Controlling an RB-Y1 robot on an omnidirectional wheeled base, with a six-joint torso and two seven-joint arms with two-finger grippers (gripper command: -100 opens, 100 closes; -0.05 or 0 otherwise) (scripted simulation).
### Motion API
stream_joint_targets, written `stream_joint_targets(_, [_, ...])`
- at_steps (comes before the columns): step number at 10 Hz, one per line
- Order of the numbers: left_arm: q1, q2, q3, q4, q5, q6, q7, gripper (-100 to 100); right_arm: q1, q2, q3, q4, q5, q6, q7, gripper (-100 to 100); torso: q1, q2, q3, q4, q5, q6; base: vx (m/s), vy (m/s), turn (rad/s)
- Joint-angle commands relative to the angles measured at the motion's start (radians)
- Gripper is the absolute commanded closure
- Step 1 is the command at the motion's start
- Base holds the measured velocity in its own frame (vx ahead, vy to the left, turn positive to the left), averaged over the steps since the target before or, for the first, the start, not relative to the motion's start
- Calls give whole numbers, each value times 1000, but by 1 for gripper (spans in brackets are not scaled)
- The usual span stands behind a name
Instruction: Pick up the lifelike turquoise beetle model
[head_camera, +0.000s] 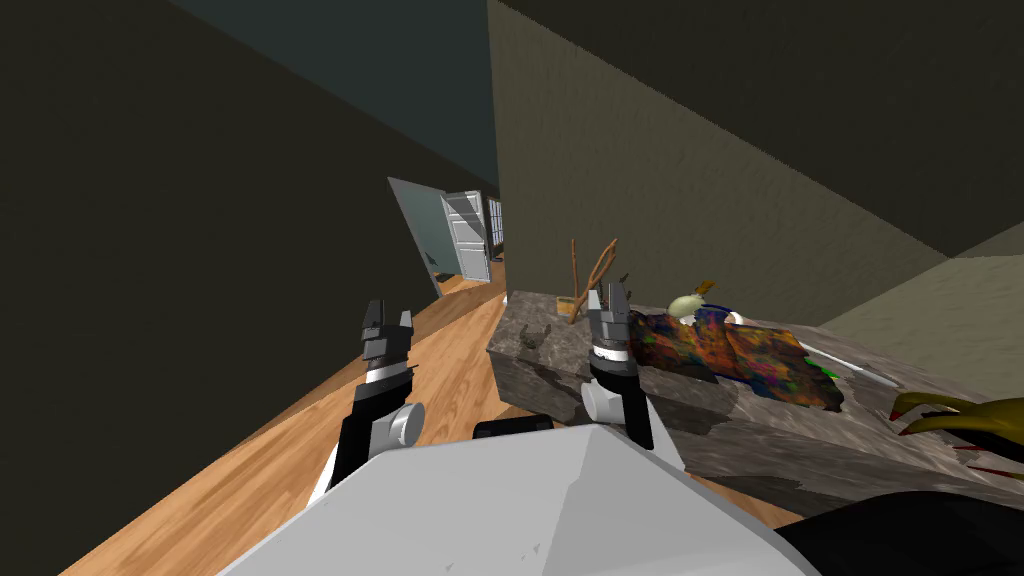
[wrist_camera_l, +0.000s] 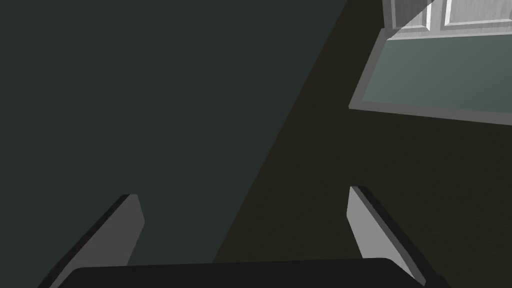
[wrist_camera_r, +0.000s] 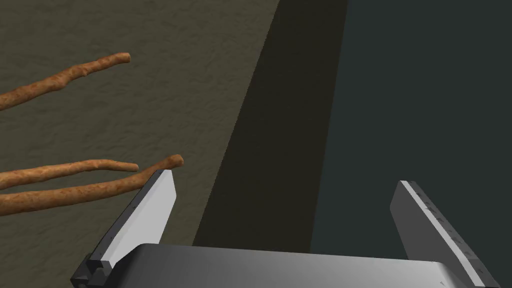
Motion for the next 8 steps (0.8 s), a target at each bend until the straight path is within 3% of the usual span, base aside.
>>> stream_joint_targets(1, [0,0,0,0,0,0,0,0,2,-34,3,17,3,6,2,-100,0,0,0,0,0,0,-60,48,-1])
stream_joint_targets(4, [0,0,0,0,0,0,0,0,9,-124,14,82,17,28,8,-100,8,8,4,2,2,0,-114,127,4])
stream_joint_targets(5, [0,0,0,0,0,0,0,0,9,-131,14,82,17,28,8,-100,10,8,4,2,2,0,-57,128,-3])
stream_joint_targets(7, [0,0,0,0,0,0,0,0,16,-201,25,149,31,48,14,-100,7,4,2,1,2,0,-70,109,24])
stream_joint_targets(8, [0,0,0,0,0,0,0,0,16,-214,25,149,31,48,14,-100,7,5,3,1,2,0,-62,97,5])
